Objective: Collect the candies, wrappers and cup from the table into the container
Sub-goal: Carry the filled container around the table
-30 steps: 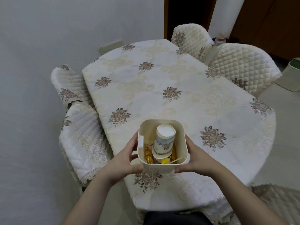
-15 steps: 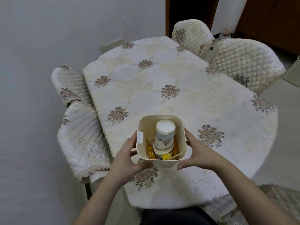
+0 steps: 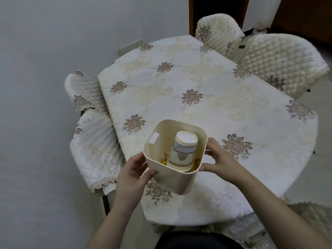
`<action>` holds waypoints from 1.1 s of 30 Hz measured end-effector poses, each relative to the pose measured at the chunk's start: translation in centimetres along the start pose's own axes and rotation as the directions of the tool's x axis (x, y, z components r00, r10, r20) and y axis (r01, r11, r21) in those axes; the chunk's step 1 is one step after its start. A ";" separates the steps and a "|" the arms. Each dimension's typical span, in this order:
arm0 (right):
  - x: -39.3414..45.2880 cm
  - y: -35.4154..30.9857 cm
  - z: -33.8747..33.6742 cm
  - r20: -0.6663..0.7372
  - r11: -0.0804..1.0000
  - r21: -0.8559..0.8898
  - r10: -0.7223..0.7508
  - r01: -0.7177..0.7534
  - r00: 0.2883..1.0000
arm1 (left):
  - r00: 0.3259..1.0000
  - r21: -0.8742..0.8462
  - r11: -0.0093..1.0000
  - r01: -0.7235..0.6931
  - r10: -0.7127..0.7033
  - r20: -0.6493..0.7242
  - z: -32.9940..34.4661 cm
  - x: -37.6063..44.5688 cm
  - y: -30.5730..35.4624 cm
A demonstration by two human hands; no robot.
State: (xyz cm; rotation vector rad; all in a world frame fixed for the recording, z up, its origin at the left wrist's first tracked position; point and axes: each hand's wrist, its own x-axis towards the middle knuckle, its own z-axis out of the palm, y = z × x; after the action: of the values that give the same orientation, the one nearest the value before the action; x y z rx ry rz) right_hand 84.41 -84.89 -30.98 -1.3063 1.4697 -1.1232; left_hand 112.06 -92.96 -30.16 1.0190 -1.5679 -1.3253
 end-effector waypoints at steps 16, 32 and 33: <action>-2.3 -0.7 4.5 -0.196 0.983 0.149 -0.079 0.110 0.977 | 0.993 0.054 0.997 -0.046 0.051 -0.105 0.7 -1.7 2.2; -5.8 -4.8 10.6 -0.185 0.990 0.036 -0.131 0.140 0.974 | 0.971 0.195 0.973 -0.122 0.076 0.228 -4.5 -5.0 1.1; -6.1 -5.1 11.1 -0.177 0.989 0.034 -0.135 0.143 0.975 | 0.973 0.188 0.976 -0.108 0.066 0.219 -5.2 -5.3 1.2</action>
State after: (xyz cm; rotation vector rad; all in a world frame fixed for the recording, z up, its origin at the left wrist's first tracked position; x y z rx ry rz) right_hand 96.87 -80.01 -28.47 -1.3222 1.4865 -1.3853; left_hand 118.61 -89.47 -28.87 0.9391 -1.9161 -1.2682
